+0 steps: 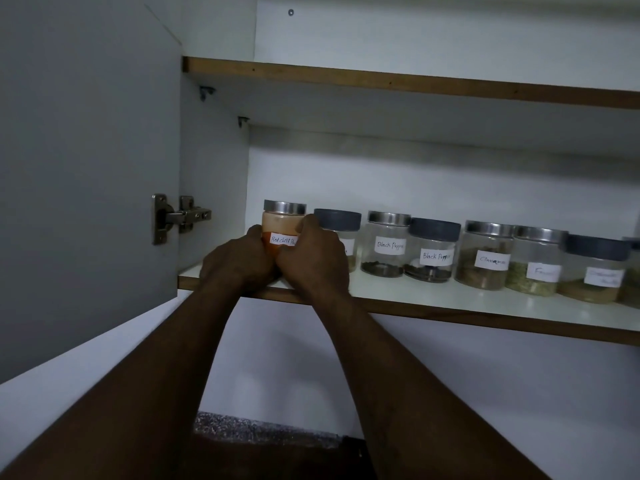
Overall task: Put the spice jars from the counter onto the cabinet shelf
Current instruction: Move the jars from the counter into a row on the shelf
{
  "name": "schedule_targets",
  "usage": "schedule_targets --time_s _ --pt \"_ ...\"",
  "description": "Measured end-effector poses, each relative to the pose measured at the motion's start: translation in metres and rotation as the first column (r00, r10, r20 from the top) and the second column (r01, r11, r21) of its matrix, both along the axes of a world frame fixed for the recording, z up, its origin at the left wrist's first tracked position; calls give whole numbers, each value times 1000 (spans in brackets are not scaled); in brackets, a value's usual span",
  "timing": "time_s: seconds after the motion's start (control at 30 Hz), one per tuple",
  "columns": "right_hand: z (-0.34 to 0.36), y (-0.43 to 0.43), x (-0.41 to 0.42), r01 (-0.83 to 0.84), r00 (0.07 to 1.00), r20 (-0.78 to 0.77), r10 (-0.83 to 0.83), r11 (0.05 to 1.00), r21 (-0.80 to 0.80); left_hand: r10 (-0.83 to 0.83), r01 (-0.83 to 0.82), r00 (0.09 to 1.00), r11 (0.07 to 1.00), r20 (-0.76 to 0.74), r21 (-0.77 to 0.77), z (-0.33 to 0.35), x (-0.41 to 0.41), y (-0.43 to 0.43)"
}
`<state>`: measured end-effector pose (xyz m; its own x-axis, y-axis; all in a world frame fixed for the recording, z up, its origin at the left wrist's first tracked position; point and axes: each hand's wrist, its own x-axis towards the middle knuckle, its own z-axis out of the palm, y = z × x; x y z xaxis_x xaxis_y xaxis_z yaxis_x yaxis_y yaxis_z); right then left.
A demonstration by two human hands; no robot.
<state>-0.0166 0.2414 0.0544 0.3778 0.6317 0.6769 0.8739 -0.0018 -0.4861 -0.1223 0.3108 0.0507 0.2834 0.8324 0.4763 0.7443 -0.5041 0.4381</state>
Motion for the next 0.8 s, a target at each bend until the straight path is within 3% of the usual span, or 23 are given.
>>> schedule_targets --time_s 0.33,0.8 --pt "1 -6 -3 64 998 7 -64 997 37 42 -45 998 997 51 68 -4 -1 -5" --pt "2 -10 -6 131 990 -55 -128 989 65 81 -81 994 997 70 7 -2 -1 -11"
